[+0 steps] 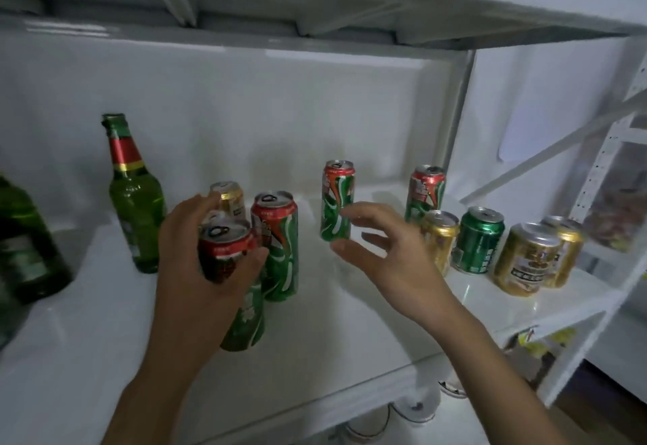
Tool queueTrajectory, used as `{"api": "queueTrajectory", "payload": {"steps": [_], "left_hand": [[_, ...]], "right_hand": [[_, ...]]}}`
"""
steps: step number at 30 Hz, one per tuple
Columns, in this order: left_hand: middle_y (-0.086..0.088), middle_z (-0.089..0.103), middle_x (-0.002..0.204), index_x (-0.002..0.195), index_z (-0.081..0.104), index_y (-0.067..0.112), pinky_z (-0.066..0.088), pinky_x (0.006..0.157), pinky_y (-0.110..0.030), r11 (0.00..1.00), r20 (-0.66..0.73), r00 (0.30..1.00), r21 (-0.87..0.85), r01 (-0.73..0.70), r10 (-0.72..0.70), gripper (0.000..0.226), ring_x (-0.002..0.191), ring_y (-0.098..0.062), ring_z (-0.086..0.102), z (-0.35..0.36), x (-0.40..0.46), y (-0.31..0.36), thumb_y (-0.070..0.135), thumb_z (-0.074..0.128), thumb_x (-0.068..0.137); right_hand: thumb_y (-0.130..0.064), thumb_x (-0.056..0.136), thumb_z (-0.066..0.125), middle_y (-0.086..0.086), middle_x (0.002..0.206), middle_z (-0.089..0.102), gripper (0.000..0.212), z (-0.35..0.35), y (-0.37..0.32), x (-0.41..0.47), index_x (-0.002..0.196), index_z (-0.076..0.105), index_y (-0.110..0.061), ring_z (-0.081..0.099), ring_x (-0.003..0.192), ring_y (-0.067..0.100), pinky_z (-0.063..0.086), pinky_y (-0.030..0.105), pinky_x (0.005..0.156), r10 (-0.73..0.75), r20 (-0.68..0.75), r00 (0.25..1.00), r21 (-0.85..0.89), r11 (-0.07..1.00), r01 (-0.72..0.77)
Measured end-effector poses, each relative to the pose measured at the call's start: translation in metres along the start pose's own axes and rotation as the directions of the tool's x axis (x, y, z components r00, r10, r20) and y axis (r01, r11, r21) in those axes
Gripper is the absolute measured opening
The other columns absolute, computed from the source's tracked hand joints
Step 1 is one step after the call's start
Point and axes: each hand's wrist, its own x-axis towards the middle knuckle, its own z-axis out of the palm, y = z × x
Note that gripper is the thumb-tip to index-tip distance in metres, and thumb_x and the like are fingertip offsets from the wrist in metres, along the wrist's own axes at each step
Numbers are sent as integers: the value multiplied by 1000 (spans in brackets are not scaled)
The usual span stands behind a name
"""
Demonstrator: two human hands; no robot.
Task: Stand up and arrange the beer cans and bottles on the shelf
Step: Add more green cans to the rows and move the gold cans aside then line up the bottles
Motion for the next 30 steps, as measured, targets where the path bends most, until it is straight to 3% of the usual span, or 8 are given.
{"api": "queueTrajectory", "payload": {"steps": [3, 6, 10, 13, 19, 23, 28, 30], "left_hand": [[16, 46, 142, 146, 46, 37, 44, 98, -5, 997, 7, 998, -30, 65, -64, 80, 127, 5, 52, 6, -7, -2, 56, 72, 73], [39, 60, 124, 135, 48, 54, 50, 80, -1, 984, -10, 989, -101, 147, -149, 71, 111, 18, 61, 11, -12, 2, 46, 78, 71], [29, 69, 121, 134, 52, 47, 58, 81, -13, 972, -16, 977, -107, 209, -212, 65, 106, 3, 72, 11, -18, 9, 29, 84, 80], [28, 69, 120, 135, 50, 50, 58, 81, -15, 973, 0, 973, -37, 229, -230, 66, 104, 1, 72, 6, -20, 16, 26, 85, 85], [32, 66, 125, 136, 47, 54, 56, 84, -11, 965, 20, 965, 14, 261, -261, 64, 113, 5, 68, -2, -19, 29, 44, 83, 84], [24, 70, 122, 139, 52, 42, 59, 88, -19, 967, -39, 968, 41, 250, -249, 63, 111, 0, 70, -8, -13, 30, 40, 84, 84], [20, 65, 129, 143, 50, 38, 59, 89, -20, 972, -140, 965, 44, 229, -221, 76, 115, -3, 68, -17, -16, 43, 55, 83, 77], [18, 66, 129, 142, 51, 36, 60, 90, -25, 972, -140, 964, 44, 232, -224, 71, 115, -6, 69, -18, -17, 47, 50, 84, 80]], "right_hand": [[-39, 85, 81, -22, 131, 57, 52, 13, 12, 21, 133, 63, -34, 56, 123, -1, 51, 35, 106, 27, 105, 994, 31, 999, -31], [-44, 85, 81, -21, 148, 46, 71, 30, 23, 43, 147, 46, -42, 47, 131, -5, 45, 27, 108, 26, 239, 971, 99, 994, -51], [-58, 75, 83, -20, 160, 34, 97, 54, 34, 71, 154, 26, -54, 39, 142, 5, 39, 34, 114, 10, 435, 901, 156, 984, -86], [-65, 63, 85, -31, 146, 49, 109, 66, 41, 84, 153, 24, -55, 53, 123, -14, 44, 33, 110, -15, 535, 845, 164, 983, -87], [-51, 55, 90, -41, 112, 66, 72, 70, 48, 86, 110, 50, -73, 69, 100, -12, 59, 26, 88, -83, 449, 890, 250, 968, -36], [-56, 55, 89, -43, 108, 66, 71, 59, 39, 81, 111, 49, -71, 69, 99, -11, 57, 13, 79, -145, 411, 900, 279, 960, 27], [-50, 59, 91, -25, 110, 74, 71, 49, 31, 78, 123, 62, -45, 76, 94, 2, 61, 20, 75, -198, 315, 928, 411, 910, 55], [-49, 59, 91, -23, 109, 75, 68, 48, 28, 75, 121, 62, -47, 77, 92, 4, 62, 22, 74, -206, 316, 926, 427, 903, 55]]}}
